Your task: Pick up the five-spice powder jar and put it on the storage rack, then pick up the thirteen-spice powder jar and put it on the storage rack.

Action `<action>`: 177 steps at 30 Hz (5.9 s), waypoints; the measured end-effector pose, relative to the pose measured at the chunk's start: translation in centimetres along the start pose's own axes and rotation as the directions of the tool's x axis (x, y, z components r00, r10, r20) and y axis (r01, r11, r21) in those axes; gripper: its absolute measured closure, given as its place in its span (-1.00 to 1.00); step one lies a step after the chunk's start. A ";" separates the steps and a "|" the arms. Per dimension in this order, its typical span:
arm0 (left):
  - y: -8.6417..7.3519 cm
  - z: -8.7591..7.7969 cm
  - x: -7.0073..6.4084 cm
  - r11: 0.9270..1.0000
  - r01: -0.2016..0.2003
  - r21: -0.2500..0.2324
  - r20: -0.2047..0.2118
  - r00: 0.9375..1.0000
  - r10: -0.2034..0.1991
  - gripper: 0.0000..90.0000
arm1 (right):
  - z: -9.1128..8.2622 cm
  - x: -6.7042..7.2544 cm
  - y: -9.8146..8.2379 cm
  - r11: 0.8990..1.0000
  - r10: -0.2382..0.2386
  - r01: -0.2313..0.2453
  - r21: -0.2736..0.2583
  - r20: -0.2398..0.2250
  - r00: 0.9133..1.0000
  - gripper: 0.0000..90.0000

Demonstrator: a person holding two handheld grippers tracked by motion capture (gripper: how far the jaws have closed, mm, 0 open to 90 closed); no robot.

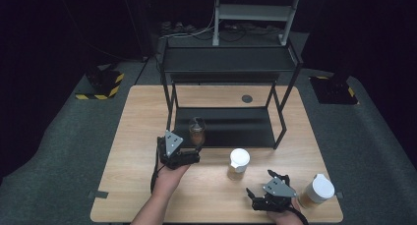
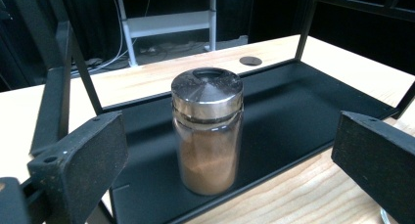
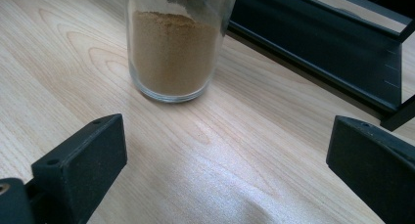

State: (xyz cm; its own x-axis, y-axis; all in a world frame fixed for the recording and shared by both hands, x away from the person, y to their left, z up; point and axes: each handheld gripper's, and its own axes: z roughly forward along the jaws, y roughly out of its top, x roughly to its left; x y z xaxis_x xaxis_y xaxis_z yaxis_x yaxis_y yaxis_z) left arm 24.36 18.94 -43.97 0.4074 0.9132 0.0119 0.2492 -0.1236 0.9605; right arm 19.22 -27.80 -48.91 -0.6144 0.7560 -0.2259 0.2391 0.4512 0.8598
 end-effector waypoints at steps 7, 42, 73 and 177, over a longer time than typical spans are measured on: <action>-0.7 -1.3 -0.2 1.000 -0.012 -0.007 -0.004 1.000 0.012 -0.99 | 0.0 0.0 0.0 1.000 -0.003 0.003 0.000 -0.002 1.000 -0.98; -7.2 -6.5 1.2 0.993 -0.025 0.118 -0.038 0.999 0.030 -0.99 | 0.0 0.2 0.0 1.000 0.001 -0.001 -0.002 0.011 1.000 -0.98; -7.7 -6.4 -1.0 0.943 -0.281 0.179 -0.013 0.958 0.288 -0.99 | -0.5 0.9 -0.4 1.000 0.018 -0.017 -0.024 0.039 0.999 -0.99; -7.7 -6.6 -0.3 0.944 -0.281 0.172 0.019 0.959 0.282 -0.99 | 4.6 1.4 -0.2 0.946 0.172 -0.187 -0.263 -0.079 0.982 -0.34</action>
State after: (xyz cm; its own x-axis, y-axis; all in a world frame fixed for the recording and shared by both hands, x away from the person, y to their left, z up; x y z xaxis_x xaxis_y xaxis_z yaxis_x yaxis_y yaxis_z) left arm 16.52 22.20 -49.58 0.4778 0.8336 0.2772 0.2715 -0.4403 0.8558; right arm 21.74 -24.62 -51.46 -0.6212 0.7828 -0.0378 0.1430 0.1607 0.9766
